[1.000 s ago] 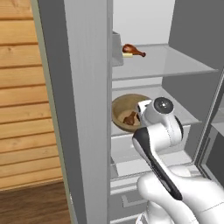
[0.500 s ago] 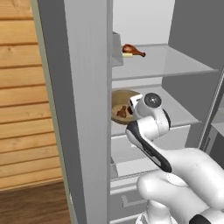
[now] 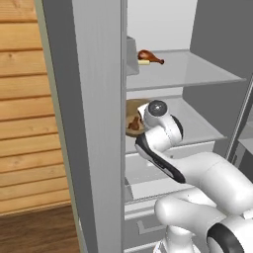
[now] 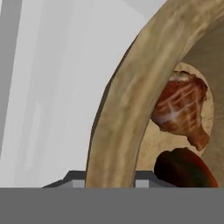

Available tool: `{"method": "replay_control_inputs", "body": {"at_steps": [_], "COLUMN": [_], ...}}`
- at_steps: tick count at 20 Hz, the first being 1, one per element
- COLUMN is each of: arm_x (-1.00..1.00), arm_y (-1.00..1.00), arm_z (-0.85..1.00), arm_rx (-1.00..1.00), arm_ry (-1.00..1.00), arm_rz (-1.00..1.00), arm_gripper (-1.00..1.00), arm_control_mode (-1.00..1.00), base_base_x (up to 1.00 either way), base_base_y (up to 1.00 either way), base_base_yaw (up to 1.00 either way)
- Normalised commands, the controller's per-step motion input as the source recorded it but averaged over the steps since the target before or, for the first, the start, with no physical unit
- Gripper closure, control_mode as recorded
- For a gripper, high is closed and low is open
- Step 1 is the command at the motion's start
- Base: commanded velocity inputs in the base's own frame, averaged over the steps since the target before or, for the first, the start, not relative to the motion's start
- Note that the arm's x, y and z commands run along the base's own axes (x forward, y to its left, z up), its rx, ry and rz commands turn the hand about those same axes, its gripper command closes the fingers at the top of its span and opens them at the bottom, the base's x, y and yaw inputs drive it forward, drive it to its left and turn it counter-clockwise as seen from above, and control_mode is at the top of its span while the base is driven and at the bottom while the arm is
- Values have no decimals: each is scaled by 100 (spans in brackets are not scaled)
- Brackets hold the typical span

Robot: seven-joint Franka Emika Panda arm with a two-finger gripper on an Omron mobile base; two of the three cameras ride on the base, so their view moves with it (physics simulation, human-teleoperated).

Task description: Pick the chicken drumstick and bell pepper from their plates and place them in the bowl. Then put the bowl in the fridge.

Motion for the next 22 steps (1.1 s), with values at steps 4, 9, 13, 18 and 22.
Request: {"method": "replay_control_inputs", "body": {"at_steps": [4,9,13,18,22], "arm_x": [4,-6,-30,-72,-100], "arm_y": [0,0,0,-3,-15], "arm_z": [-23,0,33,52,33], "arm_rx": [-7,-1,0,0,0], "arm_ry": [0,-5,-6,-11,2], "arm_rz": [0,4,8,10,0], "arm_gripper": [-100,-100,-100,-100,-100], "arm_control_mode": [-100,-100,-100,-100,-100], "base_base_x": [0,0,0,0,0], "base_base_y": [0,0,0,0,0], "base_base_yaw": [0,0,0,0,0]}}
